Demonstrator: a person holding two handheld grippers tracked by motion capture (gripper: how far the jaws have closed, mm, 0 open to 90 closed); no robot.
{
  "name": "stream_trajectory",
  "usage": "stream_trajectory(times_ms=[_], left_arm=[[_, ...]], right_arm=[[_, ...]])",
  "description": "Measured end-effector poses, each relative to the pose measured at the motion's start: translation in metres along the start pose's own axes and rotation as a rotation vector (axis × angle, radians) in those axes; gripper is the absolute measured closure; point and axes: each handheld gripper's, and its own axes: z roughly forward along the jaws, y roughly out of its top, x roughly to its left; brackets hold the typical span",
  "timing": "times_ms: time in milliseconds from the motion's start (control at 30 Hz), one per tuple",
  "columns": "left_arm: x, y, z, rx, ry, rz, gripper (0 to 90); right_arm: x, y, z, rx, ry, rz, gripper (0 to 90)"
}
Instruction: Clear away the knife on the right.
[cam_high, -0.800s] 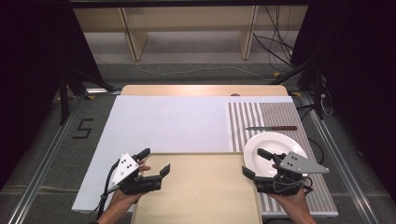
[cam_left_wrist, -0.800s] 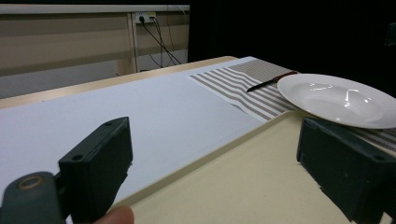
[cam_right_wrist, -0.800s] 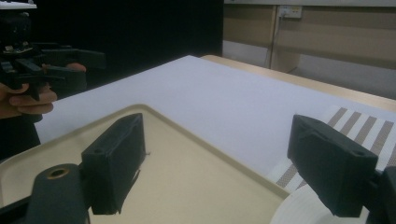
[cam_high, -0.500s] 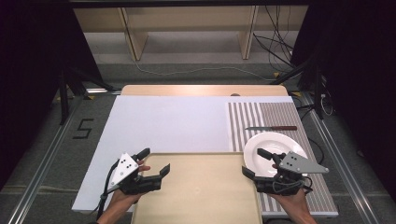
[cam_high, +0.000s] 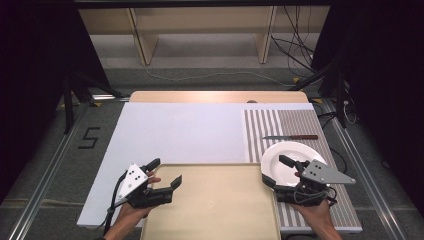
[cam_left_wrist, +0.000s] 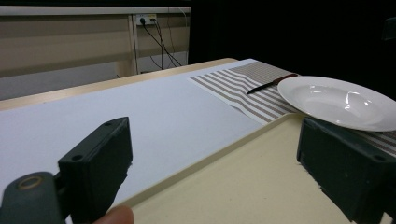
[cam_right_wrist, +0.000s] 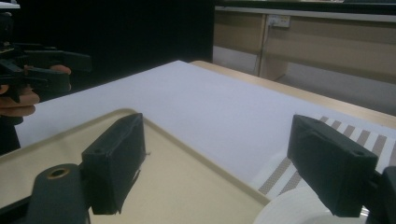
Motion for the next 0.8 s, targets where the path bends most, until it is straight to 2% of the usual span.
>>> stream_trajectory(times_ms=[433,800], left_arm=[[0.0,0.0,0.0,0.0,0.0,0.001,10.4],[0.001,0.0,0.0,0.002,0.003,-0.001,10.4]], right_arm=[[-0.009,0.002,0.004,0.004,-0.041,-0.038,20.6],[-0.026,0.004,0.011,0.028,-0.106,-0.068,20.6]])
